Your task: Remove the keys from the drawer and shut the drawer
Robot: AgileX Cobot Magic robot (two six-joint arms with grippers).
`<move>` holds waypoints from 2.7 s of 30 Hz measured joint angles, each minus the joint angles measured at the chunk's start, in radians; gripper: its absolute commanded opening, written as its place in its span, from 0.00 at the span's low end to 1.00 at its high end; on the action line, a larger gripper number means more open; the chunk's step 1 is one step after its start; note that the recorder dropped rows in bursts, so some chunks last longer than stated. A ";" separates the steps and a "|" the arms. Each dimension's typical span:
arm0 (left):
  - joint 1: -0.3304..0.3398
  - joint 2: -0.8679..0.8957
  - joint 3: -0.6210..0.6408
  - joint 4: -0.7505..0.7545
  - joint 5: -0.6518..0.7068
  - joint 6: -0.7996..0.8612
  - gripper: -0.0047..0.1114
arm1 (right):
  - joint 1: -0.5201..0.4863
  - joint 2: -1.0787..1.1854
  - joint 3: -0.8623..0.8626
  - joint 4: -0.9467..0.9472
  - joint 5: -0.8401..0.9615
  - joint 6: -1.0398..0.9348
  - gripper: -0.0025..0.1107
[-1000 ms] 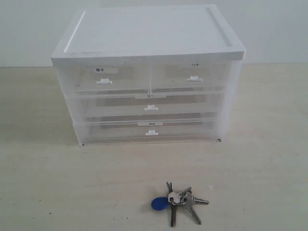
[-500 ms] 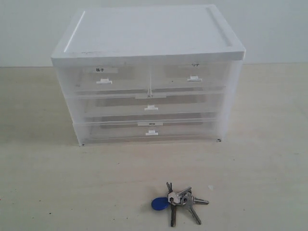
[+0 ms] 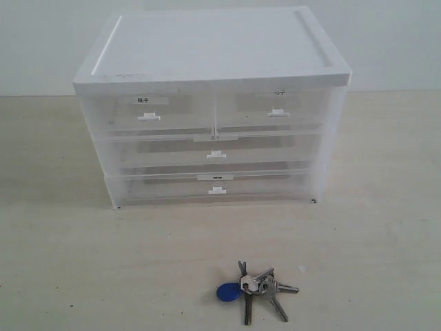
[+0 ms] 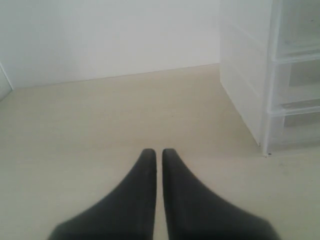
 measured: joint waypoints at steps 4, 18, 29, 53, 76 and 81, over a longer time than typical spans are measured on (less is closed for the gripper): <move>0.000 0.000 0.000 0.000 0.000 0.000 0.08 | 0.000 0.000 0.000 0.000 0.002 0.000 0.02; 0.000 0.000 0.000 0.000 0.000 0.000 0.08 | 0.117 0.000 0.000 0.002 0.003 0.002 0.02; 0.000 0.000 0.000 0.000 0.000 0.000 0.08 | 0.119 0.000 0.019 -0.101 -0.102 -0.013 0.02; 0.000 0.000 0.000 0.000 0.000 0.000 0.08 | -0.240 0.003 0.312 -0.530 -0.429 0.306 0.02; 0.000 0.000 0.000 0.000 0.000 0.000 0.08 | -0.240 0.003 0.647 -0.636 -0.408 0.267 0.02; 0.000 0.000 0.000 0.000 0.000 0.000 0.08 | -0.240 0.003 0.647 -0.639 -0.406 0.270 0.02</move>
